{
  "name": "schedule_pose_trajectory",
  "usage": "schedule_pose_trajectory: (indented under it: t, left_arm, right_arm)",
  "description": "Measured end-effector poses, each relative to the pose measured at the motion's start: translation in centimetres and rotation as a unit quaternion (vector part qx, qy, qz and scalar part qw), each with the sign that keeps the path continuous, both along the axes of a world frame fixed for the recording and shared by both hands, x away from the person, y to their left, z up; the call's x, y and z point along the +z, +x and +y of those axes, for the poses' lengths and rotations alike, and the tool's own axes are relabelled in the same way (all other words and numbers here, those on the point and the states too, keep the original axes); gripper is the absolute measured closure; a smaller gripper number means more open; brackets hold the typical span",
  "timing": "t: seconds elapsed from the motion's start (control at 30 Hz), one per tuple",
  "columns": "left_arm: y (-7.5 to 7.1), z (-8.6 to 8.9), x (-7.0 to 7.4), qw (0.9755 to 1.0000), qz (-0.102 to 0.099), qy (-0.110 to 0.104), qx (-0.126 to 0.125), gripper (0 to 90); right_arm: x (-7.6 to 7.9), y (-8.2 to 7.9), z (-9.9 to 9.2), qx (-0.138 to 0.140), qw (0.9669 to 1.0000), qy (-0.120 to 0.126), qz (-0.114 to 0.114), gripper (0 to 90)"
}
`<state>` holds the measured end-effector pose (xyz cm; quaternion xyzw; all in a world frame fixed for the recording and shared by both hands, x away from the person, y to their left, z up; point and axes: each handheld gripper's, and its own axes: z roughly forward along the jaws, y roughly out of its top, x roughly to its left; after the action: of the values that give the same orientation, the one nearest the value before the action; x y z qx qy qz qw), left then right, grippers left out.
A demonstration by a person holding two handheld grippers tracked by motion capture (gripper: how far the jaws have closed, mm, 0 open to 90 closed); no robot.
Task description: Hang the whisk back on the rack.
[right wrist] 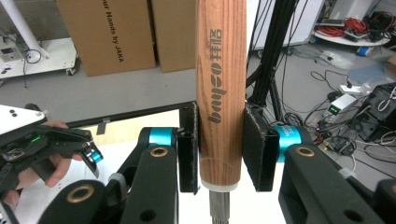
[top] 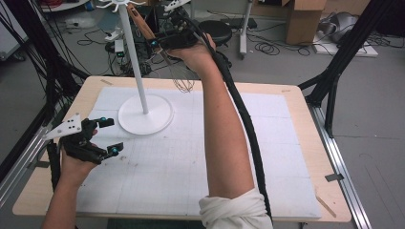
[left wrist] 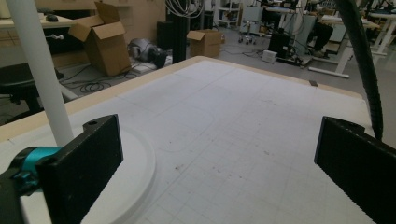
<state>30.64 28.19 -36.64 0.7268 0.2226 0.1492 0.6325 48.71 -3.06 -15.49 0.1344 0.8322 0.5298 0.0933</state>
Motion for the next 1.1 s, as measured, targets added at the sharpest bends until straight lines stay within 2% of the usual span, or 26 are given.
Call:
schedule_pose_trajectory:
  t: [0.33, 0.67, 0.73, 0.87, 1.1]
  left_arm:
    - [-0.1, 0.3, 0.0, 1.0, 0.001, -0.004, 0.003, 1.7]
    - [-0.1, 0.3, 0.0, 1.0, 0.001, -0.005, 0.003, 1.7]
    - [0.0, 0.3, 0.0, 1.0, 0.0, -0.001, 0.002, 1.7]
    - [0.1, 0.1, -0.2, 1.0, 0.003, 0.003, 0.002, 1.7]
    - [0.0, 0.3, -0.1, 1.0, 0.002, 0.002, 0.004, 1.7]
  right_arm:
    - [-0.8, 0.6, 0.7, -0.005, 0.9999, -0.002, 0.016, 69.6]
    - [-0.9, 0.9, 1.1, -0.003, 0.9998, 0.0, 0.018, 69.3]
    - [-0.9, 1.0, 1.2, -0.004, 0.9998, 0.0, 0.02, 68.4]
    - [-0.9, 1.0, 1.4, -0.017, 0.9996, -0.011, 0.019, 59.7]
    - [-0.9, 0.7, 1.3, -0.015, 0.9995, -0.019, 0.02, 57.5]
